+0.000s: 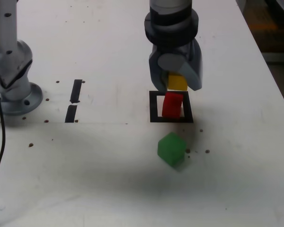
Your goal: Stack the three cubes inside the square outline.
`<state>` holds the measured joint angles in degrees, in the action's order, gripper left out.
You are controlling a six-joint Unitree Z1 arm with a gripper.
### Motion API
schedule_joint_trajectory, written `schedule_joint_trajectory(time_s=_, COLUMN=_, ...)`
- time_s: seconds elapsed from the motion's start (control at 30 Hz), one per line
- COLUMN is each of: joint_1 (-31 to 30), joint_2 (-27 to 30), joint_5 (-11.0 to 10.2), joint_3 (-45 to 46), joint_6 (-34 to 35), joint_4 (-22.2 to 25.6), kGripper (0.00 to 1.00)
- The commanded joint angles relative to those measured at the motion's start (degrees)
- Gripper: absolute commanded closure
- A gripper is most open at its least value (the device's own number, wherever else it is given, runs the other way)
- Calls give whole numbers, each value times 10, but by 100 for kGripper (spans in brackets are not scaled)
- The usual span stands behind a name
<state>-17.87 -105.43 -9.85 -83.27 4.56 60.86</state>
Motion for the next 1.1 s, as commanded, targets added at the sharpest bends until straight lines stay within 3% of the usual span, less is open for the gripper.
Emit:
schedule_joint_trajectory(time_s=0.0, joint_1=4, joint_2=8, joint_5=0, joint_3=15, joint_6=3, joint_4=-8, kGripper=100)
schedule_joint_trajectory(time_s=0.33, joint_1=17, joint_2=12, joint_5=7, joint_3=69, joint_6=4, joint_4=-58, kGripper=100)
schedule_joint_trajectory(time_s=1.07, joint_1=24, joint_2=3, joint_5=5, joint_3=95, joint_6=-12, joint_4=-119, kGripper=98)
